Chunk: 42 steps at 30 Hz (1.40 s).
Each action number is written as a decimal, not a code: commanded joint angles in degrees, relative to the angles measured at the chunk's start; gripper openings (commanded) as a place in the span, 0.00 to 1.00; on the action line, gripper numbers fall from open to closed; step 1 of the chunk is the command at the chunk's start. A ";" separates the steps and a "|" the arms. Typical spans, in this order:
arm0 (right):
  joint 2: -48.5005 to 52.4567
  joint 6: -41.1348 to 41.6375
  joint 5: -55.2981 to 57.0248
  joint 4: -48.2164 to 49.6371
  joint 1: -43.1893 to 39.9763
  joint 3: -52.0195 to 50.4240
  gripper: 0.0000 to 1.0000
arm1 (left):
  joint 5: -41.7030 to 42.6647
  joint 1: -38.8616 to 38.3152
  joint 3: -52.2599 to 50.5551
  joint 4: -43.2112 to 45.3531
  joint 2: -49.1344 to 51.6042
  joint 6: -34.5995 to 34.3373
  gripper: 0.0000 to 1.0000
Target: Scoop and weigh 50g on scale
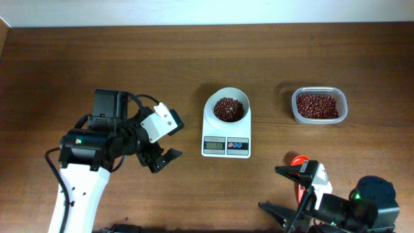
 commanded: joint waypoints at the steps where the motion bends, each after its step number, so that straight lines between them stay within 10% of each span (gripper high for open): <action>1: -0.81 -0.46 6.60 0.11 0.28 0.98 0.99 | 0.22 0.31 1.09 0.09 0.04 -0.31 0.99; 42: -18.53 -2.58 48.15 -6.29 0.26 0.98 0.99 | 0.22 0.31 1.09 0.09 0.04 -0.31 0.99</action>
